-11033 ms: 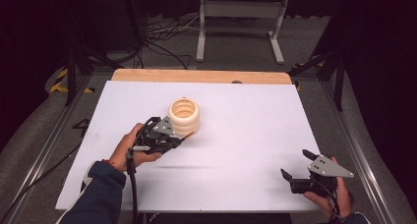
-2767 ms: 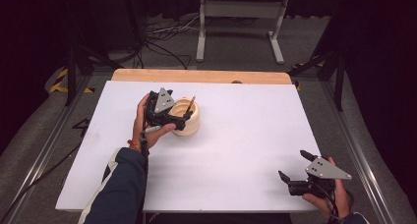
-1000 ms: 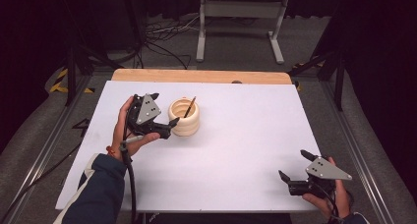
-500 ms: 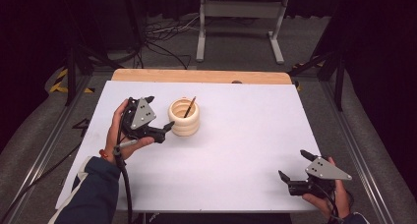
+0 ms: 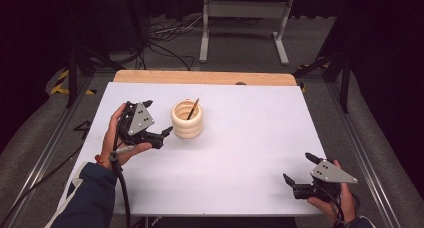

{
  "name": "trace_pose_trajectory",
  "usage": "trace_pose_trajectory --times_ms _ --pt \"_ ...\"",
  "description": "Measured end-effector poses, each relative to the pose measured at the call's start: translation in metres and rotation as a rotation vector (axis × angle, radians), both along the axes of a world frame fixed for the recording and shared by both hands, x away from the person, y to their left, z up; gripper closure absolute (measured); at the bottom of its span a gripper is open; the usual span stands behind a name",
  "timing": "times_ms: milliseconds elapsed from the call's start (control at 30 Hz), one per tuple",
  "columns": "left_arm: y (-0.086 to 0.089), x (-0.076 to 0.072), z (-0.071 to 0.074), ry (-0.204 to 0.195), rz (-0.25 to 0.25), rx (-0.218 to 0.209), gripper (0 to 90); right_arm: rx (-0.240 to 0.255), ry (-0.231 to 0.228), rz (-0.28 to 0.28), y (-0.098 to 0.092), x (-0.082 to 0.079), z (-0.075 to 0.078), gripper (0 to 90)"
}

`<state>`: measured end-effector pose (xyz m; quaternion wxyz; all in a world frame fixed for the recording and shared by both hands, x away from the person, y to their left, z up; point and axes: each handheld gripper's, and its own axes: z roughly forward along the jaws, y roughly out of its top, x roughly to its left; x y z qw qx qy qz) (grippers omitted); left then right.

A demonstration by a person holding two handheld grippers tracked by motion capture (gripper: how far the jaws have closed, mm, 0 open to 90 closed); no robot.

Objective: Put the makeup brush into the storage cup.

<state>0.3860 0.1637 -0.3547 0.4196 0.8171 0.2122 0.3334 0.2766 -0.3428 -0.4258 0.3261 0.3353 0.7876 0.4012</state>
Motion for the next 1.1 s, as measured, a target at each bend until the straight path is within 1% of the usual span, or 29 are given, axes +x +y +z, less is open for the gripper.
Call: trace_pose_trajectory --times_ms 33,167,267,300,500,567,600,667,1000,1100 --pt "0.001 -0.001 0.0 0.002 0.001 0.01 5.4 -0.002 -0.001 0.001 0.0 0.0 0.0 3.4" --pt "0.004 -0.003 -0.001 0.002 0.002 0.019 5.3 -0.003 -0.002 0.002 0.0 0.0 0.0 3.4" --pt "0.006 -0.005 -0.002 0.004 0.004 0.018 5.4 -0.001 0.0 0.0 0.0 0.0 0.0 3.4" --pt "0.008 -0.005 -0.003 0.005 0.006 0.026 5.4 -0.001 -0.001 0.0 0.0 0.0 0.0 3.4" --pt "0.015 -0.009 -0.006 0.012 0.013 0.021 5.4 -0.004 -0.003 0.001 0.001 0.0 0.0 3.4" --pt "0.018 -0.01 -0.007 0.009 0.02 0.036 5.3 -0.003 -0.003 0.001 0.001 0.0 0.0 3.4" --pt "0.019 -0.011 -0.008 0.013 0.018 0.031 5.3 -0.002 -0.003 0.0 0.001 0.0 0.0 3.4" --pt "0.02 -0.012 -0.01 0.014 0.02 0.043 5.3 -0.005 -0.004 0.003 0.001 0.0 0.0 3.4" --pt "0.028 -0.019 -0.019 0.033 0.019 0.07 5.3 -0.009 -0.001 0.005 0.002 0.0 0.0 3.4" --pt "0.031 -0.022 -0.021 0.038 0.015 0.071 5.2 -0.007 -0.001 0.004 0.002 0.0 0.0 3.4"
